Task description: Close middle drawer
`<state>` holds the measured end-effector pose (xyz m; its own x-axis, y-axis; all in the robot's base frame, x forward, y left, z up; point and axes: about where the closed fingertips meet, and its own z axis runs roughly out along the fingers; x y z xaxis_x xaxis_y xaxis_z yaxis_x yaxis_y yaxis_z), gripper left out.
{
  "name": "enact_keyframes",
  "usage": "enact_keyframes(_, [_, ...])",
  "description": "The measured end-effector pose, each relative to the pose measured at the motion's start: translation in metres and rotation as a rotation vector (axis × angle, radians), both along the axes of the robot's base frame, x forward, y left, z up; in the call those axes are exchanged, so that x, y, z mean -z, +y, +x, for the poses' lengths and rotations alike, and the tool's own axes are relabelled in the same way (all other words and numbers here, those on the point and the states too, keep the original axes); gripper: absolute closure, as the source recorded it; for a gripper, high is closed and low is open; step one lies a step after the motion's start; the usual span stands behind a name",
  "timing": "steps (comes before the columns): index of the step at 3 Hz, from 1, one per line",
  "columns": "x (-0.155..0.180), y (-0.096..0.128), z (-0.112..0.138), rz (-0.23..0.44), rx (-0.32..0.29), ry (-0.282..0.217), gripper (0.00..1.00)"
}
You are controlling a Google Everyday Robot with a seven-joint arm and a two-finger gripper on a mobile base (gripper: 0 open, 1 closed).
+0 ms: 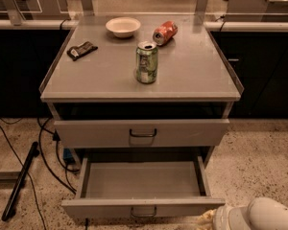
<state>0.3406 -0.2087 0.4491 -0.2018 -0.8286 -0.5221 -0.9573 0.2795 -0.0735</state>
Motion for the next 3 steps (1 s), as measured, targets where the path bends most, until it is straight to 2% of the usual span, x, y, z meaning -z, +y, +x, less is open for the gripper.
enact_keyframes(1, [0.007, 0.013, 0.025, 0.004, -0.021, -0.110, 1.00])
enact_keyframes(3, [0.033, 0.019, 0.071, -0.004, -0.007, -0.210, 1.00])
